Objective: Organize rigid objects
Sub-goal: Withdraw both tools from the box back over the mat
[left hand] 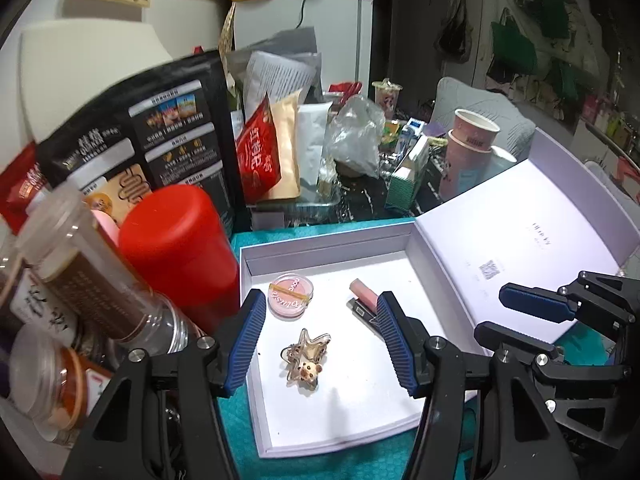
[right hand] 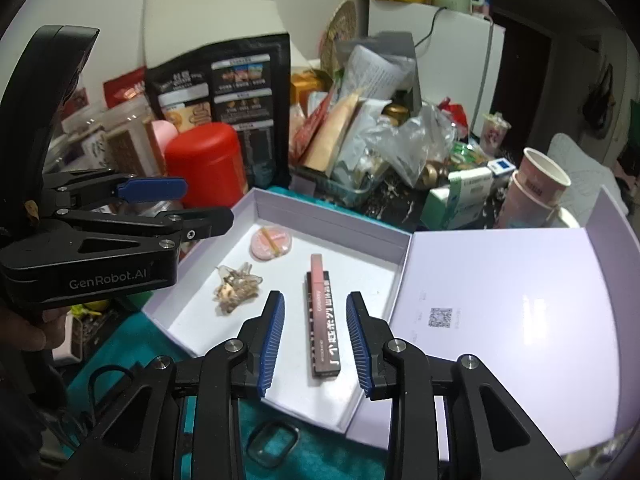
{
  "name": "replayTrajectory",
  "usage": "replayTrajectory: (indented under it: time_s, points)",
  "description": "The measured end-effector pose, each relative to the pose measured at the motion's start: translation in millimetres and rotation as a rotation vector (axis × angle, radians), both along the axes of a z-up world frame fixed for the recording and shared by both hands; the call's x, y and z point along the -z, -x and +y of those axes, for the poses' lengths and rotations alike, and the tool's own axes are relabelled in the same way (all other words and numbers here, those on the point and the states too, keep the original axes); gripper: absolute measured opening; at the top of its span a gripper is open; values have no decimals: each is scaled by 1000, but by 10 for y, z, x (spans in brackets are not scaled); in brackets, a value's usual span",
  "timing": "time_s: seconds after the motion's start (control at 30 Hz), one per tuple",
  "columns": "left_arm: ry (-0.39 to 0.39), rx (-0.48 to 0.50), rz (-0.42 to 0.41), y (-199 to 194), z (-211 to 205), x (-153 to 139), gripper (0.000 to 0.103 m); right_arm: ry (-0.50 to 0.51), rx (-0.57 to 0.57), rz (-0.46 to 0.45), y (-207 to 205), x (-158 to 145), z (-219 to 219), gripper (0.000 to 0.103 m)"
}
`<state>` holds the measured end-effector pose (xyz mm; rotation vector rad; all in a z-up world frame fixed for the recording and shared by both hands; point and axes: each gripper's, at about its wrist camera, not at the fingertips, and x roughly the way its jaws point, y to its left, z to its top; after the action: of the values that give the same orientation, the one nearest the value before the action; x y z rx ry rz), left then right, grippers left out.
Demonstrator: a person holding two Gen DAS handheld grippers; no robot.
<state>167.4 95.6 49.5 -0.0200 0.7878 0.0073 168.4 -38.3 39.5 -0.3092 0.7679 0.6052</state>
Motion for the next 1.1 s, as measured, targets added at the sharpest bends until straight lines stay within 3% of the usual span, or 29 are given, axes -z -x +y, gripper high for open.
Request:
replayTrajectory:
  time_s: [0.5,0.57,0.87,0.93,1.0,1.1]
  points:
    - [-3,17,-118,591,-114,-394,59,-62,-14,-98,594,-413,-164,43]
    - [-2,18,-134,675,-136,-428,73,-70,-15,-109,673,-457,-193,43]
    - [-10,21,-184,1012,-215,-555,82,-93,-4,-144,987,-581,-324,47]
    - [-13,24,-184,1072,-229,-548,82,-100,2,-151,1059,-596,-363,51]
    - [-7,30,-177,1121,-236,-530,83,-108,6,-155,1124,-599,-394,61]
    - [5,33,-161,1178,-249,-485,98,-108,15,-154,1219,-581,-439,67]
